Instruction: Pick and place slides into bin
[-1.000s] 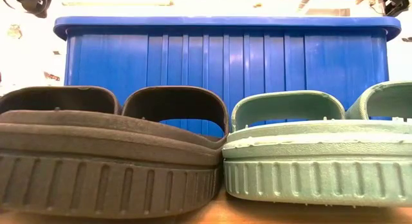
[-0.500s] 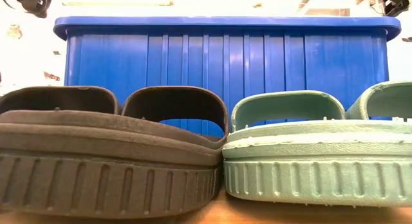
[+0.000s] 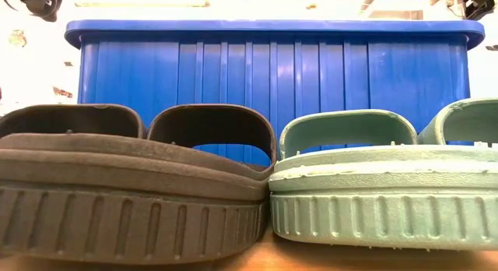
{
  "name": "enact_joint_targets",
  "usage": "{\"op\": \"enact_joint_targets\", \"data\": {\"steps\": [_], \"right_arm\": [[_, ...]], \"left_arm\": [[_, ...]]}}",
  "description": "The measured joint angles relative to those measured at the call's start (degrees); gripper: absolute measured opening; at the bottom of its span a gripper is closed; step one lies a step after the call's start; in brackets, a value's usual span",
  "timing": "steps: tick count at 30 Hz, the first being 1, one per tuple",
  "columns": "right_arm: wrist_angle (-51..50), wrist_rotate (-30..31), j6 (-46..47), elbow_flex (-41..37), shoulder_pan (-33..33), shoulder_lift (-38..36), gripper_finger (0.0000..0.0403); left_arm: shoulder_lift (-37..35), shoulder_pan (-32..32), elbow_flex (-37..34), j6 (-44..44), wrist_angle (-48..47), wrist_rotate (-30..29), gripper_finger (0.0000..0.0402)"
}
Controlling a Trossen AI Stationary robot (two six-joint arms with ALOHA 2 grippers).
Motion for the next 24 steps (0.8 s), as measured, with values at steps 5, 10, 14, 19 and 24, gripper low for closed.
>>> {"op": "enact_joint_targets", "data": {"steps": [5, 10, 14, 19, 24], "right_arm": [[0.0, 0.0, 0.0, 0.0, 0.0, 0.0, 0.0164], [0.0, 0.0, 0.0, 0.0, 0.0, 0.0, 0.0164], [0.0, 0.0, 0.0, 0.0, 0.0, 0.0, 0.0164], [0.0, 0.0, 0.0, 0.0, 0.0, 0.0, 0.0164], [0.0, 0.0, 0.0, 0.0, 0.0, 0.0, 0.0164]], "left_arm": [[0.0, 0.0, 0.0, 0.0, 0.0, 0.0, 0.0171], [0.1, 0.0, -0.4, -3.4, 3.2, -4.6, 0.0171], [0.1, 0.0, -0.6, -9.2, 7.5, -11.2, 0.0171], [0.1, 0.0, -0.6, -12.8, 12.7, -11.9, 0.0171], [0.1, 0.0, -0.6, -19.8, 15.3, -16.1, 0.0171]]}}
